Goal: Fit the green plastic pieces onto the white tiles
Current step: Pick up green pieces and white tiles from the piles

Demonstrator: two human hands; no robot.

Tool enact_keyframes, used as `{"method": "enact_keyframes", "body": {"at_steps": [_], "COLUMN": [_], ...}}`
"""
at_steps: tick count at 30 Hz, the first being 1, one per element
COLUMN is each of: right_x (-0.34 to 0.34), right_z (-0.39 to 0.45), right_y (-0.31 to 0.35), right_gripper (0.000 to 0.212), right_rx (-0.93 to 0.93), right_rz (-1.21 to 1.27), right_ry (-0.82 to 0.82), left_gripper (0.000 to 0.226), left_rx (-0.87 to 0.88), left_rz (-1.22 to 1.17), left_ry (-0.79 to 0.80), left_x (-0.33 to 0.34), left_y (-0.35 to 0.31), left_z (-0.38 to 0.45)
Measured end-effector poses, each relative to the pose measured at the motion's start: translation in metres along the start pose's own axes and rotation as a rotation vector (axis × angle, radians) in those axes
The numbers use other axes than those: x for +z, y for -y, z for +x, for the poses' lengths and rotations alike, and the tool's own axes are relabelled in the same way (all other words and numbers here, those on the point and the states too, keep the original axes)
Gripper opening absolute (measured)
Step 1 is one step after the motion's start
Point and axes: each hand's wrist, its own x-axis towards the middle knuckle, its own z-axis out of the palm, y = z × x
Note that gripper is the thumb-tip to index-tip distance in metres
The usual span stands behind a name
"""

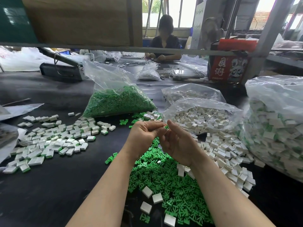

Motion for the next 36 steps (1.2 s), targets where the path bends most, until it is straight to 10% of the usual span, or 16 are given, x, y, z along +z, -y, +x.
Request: {"method": "enact_keyframes", "body": {"at_steps": [17, 36], "right_x": [-0.002, -0.001], "right_z": [-0.002, -0.004], "right_y": [0.011, 0.025], "right_gripper": [0.061, 0.033], "right_rx": [0.049, -0.334], "right_rz": [-0.344, -0.617], "right_ry": [-0.09, -0.276], "left_gripper": [0.02, 0.019], "left_rx": [0.047, -0.22], "left_rz": [0.017, -0.174], "left_ry": [-0.029, 0.114], "left_x": [0.001, 0.001], "left_y": [0.001, 0.002], "left_z": [-0.003, -0.002]}}
